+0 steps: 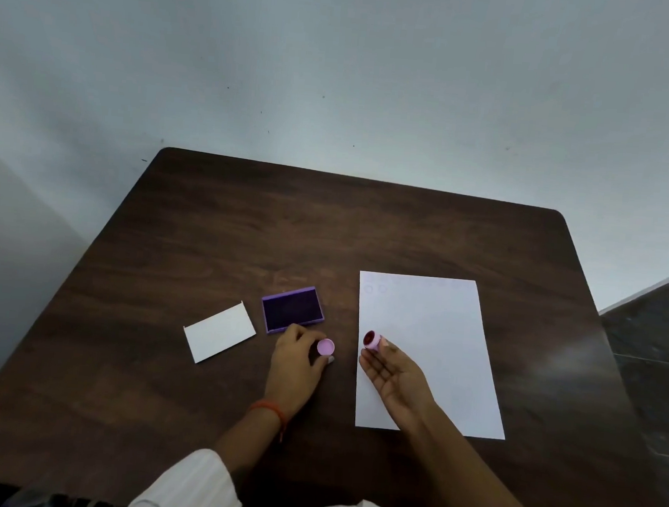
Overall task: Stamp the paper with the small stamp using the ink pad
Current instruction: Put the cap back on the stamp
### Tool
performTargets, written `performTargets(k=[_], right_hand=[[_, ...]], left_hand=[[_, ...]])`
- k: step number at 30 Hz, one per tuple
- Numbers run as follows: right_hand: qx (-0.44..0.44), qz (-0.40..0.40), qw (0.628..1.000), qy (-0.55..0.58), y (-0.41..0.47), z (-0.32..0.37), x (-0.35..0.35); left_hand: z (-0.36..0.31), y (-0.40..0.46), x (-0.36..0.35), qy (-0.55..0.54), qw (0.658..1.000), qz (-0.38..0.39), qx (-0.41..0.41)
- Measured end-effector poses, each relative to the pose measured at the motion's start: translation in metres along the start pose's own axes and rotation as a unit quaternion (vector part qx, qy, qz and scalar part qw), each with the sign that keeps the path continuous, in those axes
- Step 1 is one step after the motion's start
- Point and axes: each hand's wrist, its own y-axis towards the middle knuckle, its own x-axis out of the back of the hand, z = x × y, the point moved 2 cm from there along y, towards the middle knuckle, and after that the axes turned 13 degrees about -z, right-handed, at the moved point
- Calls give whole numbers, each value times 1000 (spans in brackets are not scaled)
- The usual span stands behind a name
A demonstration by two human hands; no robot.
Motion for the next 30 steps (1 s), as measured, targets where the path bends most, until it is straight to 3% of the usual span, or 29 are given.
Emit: performTargets(k=[6, 13, 22, 30], right_hand=[[40, 0, 998, -48, -6, 5, -8], [246, 14, 932, -265, -33, 15, -32], [313, 35, 890, -331, -48, 21, -36], [317, 68, 878, -352, -53, 23, -36]], left_hand=[[-4, -2, 9, -28, 999, 25, -15], [-21, -11, 27, -65, 997, 3, -51], [-26, -15, 42, -118, 992, -29, -35], [-26, -16, 47, -154, 987, -31, -24]])
